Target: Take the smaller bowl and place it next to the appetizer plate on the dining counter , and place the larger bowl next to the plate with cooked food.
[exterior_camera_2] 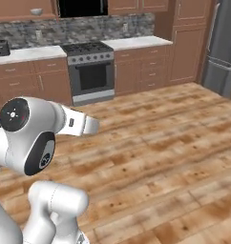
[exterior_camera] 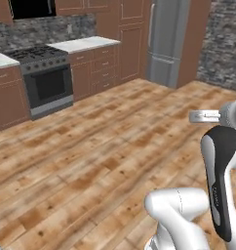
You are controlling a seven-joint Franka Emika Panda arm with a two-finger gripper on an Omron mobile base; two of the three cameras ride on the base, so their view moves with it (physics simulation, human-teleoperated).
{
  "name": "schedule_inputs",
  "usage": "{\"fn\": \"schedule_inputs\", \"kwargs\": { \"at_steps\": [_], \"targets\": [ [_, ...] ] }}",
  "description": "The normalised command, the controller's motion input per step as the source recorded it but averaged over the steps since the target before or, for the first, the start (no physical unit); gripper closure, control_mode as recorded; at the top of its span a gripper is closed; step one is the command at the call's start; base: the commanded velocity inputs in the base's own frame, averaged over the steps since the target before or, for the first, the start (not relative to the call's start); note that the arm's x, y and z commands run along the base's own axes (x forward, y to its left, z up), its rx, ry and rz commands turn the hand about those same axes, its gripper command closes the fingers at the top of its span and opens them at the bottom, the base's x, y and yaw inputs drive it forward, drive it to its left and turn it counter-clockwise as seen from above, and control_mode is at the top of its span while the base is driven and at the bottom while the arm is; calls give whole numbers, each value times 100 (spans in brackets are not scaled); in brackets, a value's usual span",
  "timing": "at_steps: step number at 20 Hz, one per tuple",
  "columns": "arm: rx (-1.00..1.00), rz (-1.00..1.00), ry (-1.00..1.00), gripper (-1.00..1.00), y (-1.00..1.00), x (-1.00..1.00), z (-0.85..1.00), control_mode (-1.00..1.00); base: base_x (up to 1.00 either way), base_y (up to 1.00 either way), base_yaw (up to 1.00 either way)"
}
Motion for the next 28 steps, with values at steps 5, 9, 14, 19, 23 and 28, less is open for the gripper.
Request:
{"fn": "schedule_inputs", "kwargs": {
  "at_steps": [5,9,14,19,23,28],
  "targets": [
    [0,0,0,-100,0,0,0,100,100,12,47],
    [0,0,0,-100,0,0,0,100,100,24,44],
    [0,0,0,-100,0,0,0,100,100,26,42],
    [0,0,0,-100,0,0,0,100,100,2,35],
    [0,0,0,-100,0,0,0,100,100,-3,23],
    [0,0,0,-100,0,0,0,100,100,-2,18]
  ]
}}
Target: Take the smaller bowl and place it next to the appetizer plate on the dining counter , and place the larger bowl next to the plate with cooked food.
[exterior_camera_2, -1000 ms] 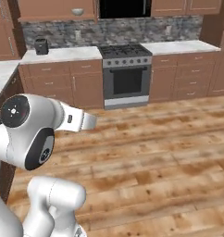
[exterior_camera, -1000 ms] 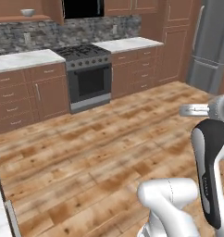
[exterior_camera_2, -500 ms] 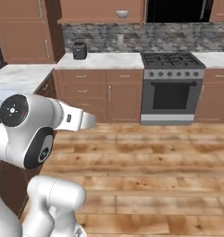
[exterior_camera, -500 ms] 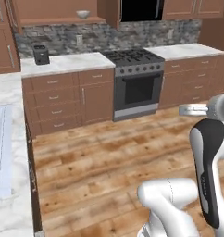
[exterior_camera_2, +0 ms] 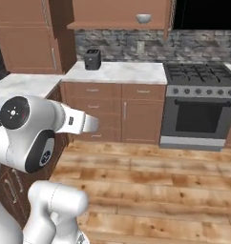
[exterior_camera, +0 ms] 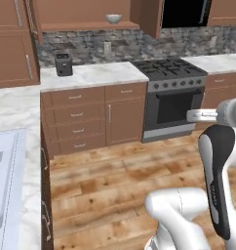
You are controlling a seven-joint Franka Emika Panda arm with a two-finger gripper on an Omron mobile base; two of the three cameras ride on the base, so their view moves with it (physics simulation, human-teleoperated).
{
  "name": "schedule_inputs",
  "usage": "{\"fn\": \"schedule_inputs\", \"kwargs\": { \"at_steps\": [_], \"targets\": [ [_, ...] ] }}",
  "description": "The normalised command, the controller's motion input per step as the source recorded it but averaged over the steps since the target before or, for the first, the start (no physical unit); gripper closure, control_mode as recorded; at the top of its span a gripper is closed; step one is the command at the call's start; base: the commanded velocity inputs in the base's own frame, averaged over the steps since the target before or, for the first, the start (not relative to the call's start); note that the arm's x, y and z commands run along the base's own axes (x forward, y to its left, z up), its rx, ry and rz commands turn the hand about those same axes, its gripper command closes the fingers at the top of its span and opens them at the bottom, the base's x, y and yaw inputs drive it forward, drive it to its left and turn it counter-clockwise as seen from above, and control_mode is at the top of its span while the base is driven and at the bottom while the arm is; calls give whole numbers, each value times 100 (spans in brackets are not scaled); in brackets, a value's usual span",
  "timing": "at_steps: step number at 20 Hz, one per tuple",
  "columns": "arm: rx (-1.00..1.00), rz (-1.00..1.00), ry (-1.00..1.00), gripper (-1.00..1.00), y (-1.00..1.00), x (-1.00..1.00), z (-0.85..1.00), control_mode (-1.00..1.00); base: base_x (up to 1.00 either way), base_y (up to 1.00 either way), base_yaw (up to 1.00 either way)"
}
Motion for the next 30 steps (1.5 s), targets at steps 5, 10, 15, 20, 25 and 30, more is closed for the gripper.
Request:
{"fn": "schedule_inputs", "kwargs": {
  "at_steps": [5,10,15,20,25,30],
  "targets": [
    [0,0,0,-100,0,0,0,100,100,-24,10],
    [0,0,0,-100,0,0,0,100,100,-43,0],
    [0,0,0,-100,0,0,0,100,100,-29,0],
    [0,0,0,-100,0,0,0,100,100,-2,1],
    [0,0,0,-100,0,0,0,100,100,2,1],
    [0,0,0,-100,0,0,0,100,99,-10,0]
  ]
}}
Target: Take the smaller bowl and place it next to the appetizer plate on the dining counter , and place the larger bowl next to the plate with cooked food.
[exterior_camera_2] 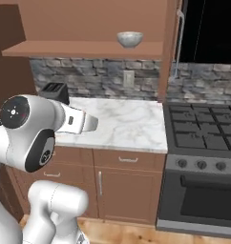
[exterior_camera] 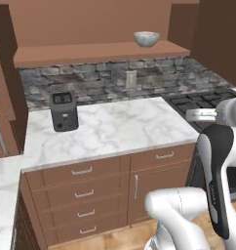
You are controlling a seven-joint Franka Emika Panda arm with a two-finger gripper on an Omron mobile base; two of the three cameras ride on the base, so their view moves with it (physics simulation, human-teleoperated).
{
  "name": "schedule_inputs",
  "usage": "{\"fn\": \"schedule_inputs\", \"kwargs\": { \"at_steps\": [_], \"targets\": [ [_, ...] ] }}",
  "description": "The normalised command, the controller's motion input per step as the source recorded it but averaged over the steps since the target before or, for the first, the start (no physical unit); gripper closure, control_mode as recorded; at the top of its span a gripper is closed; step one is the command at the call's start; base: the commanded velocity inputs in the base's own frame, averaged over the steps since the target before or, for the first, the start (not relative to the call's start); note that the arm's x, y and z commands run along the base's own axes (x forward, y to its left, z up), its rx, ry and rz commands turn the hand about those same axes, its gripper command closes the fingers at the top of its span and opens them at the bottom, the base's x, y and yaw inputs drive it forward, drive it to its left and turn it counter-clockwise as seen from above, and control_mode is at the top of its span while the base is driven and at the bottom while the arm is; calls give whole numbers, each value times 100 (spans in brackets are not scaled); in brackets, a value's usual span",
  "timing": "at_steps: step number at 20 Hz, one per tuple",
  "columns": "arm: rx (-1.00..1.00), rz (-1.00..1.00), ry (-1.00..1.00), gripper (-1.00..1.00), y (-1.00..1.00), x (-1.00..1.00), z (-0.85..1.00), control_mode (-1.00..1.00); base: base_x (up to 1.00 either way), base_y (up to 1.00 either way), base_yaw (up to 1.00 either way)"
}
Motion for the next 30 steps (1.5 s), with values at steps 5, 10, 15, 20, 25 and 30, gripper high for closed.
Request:
{"fn": "schedule_inputs", "kwargs": {
  "at_steps": [5,10,15,20,25,30],
  "targets": [
    [0,0,0,-100,0,0,0,100,80,-15,0],
    [0,0,0,-100,0,0,0,100,51,-31,0],
    [0,0,0,-100,0,0,0,100,42,-43,0],
    [0,0,0,-100,0,0,0,100,59,-19,0],
    [0,0,0,-100,0,0,0,100,97,20,0],
    [0,0,0,-100,0,0,0,100,82,13,0]
  ]
}}
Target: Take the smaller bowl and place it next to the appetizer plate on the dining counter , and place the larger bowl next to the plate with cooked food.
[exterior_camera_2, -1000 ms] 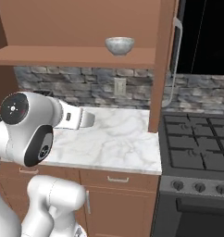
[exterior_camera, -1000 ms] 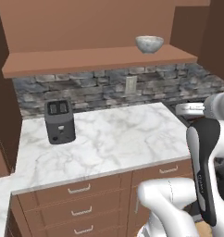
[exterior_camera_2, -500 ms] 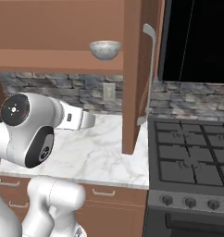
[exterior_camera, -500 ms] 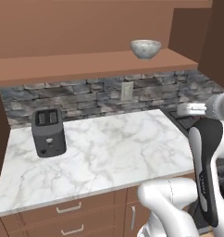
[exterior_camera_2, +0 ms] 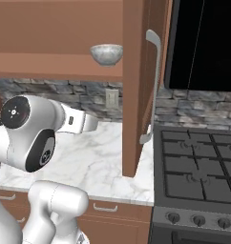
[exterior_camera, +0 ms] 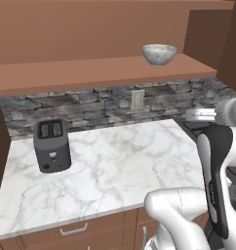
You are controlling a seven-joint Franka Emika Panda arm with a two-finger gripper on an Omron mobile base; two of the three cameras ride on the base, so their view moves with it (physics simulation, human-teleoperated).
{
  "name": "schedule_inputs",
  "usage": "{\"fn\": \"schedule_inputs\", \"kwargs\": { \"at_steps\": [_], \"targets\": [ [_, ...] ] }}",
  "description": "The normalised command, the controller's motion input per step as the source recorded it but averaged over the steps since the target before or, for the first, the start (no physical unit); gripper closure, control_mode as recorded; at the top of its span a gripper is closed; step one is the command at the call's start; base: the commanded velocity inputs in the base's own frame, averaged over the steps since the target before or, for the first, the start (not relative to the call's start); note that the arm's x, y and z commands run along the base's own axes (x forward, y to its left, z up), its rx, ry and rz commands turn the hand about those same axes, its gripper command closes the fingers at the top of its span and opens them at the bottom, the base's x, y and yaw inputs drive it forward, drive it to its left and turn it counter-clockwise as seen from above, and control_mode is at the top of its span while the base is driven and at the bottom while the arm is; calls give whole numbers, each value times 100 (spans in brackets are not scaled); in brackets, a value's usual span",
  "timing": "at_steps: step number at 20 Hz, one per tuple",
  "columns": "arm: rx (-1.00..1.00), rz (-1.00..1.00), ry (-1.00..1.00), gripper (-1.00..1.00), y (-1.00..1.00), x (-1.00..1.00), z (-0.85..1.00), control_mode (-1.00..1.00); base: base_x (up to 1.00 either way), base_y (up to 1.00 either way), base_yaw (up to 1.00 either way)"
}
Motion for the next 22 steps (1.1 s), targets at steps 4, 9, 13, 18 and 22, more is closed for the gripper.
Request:
{"fn": "schedule_inputs", "kwargs": {
  "at_steps": [4,9,13,18,22],
  "targets": [
    [0,0,0,-100,4,0,-4,-100,7,5,0],
    [0,0,-2,-100,36,0,5,-100,0,0,0],
    [0,-5,-12,-100,24,0,48,-100,0,0,0],
    [18,-14,-3,-100,3,-9,66,-100,0,0,0],
    [33,-11,0,-100,0,-11,63,-100,0,0,0]
  ]
}}
